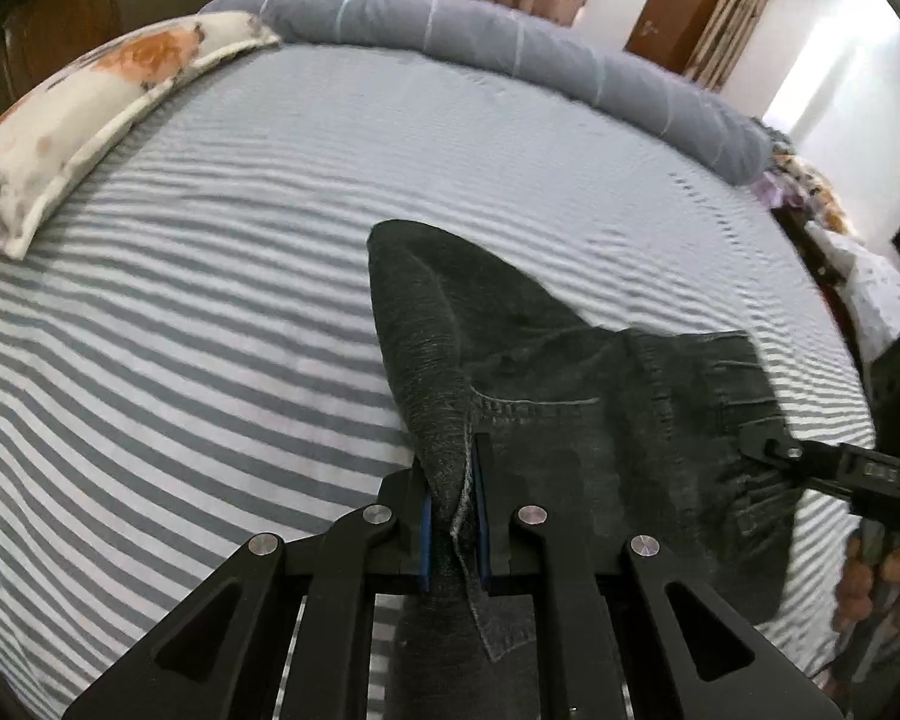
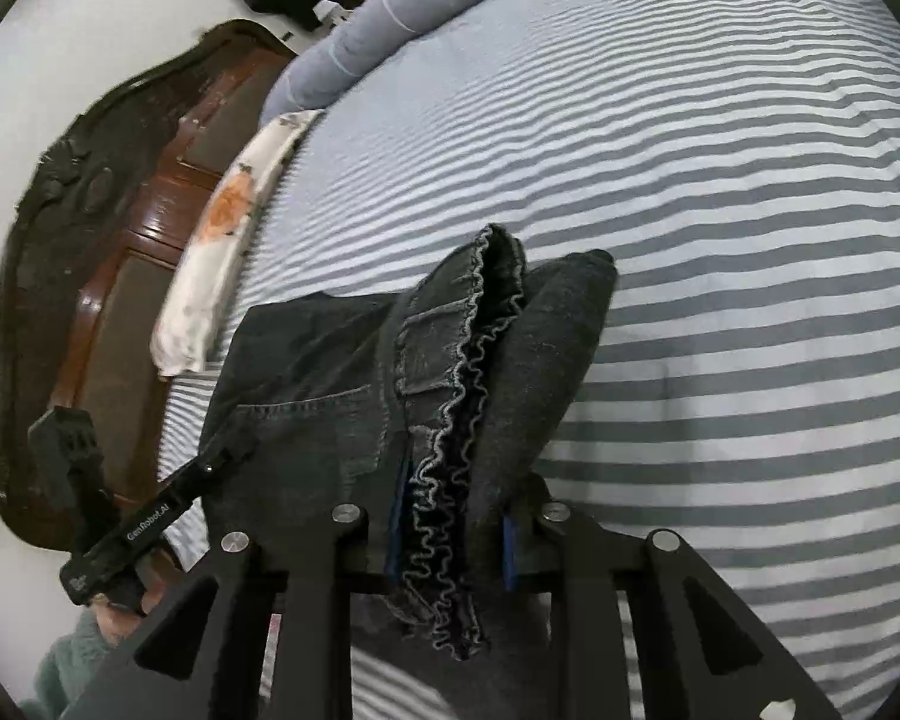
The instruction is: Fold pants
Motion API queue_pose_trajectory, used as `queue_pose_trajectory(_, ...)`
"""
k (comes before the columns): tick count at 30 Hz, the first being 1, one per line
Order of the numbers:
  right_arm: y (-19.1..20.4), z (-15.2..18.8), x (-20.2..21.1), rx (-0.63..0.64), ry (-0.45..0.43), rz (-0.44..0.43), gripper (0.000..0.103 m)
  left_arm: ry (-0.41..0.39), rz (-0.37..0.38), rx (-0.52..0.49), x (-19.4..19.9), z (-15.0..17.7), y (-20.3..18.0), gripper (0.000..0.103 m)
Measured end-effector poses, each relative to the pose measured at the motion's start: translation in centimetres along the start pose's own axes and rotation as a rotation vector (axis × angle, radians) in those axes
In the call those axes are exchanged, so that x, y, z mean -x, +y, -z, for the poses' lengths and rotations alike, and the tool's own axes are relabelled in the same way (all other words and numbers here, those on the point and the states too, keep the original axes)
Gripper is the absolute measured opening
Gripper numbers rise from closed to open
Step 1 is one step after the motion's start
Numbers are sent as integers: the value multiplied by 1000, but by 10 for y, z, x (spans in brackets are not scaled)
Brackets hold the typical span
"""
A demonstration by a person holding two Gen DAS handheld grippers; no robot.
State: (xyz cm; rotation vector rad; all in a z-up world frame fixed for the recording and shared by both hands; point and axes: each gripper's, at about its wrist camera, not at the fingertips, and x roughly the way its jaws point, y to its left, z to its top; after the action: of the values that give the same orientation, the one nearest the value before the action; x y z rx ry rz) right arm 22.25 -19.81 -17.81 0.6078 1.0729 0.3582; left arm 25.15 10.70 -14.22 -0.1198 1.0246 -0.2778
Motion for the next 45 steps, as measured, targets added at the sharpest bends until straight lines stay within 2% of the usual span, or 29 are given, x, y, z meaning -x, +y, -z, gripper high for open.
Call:
queue_pose_trajectory(3,-5,3,-3,14,-3,46,37,20,-15,42,-12,8,13,20)
queue_pose_trajectory(5,-7,6,-4,16,-7,80,46,23,-33,46,-14,14,17,32)
queue_pose_trajectory(9,-6,26,6,46,-49,141,61,17,-59,27,-6,29,16,38)
queue_pose_trajectory(13,-4,49,18,73,-78,186,64,0,-88,-14,7,48,11,45)
queue_pose_trajectory(17,-1,67,13,126,-58,292,65,8,-120,-36,7,73,11,47)
queue_pose_trajectory(19,0,70,9,128,-51,319,65,3,-138,-44,7,76,8,47)
queue_pose_trajectory(20,0,71,8,93,-41,362,65,2,-154,-48,6,76,5,47)
queue_pose_trajectory(24,7,67,12,67,-44,398,65,19,-196,-38,12,73,-1,47)
queue_pose_trajectory(27,23,73,26,98,-74,424,65,5,-224,-51,30,78,-11,48)
queue_pose_trajectory(29,37,77,37,119,-96,442,66,-8,-258,-69,47,84,-17,55)
queue_pose_trajectory(32,58,86,57,122,-137,439,75,-31,-272,-66,72,94,-23,60)
queue_pose_trajectory(37,93,109,82,135,-174,448,80,-61,-305,-72,117,113,-27,62)
queue_pose_trajectory(41,125,133,91,211,-193,503,86,-90,-307,-64,148,126,-27,64)
queue_pose_trajectory(45,155,153,97,267,-194,498,91,-111,-327,-94,172,140,-34,65)
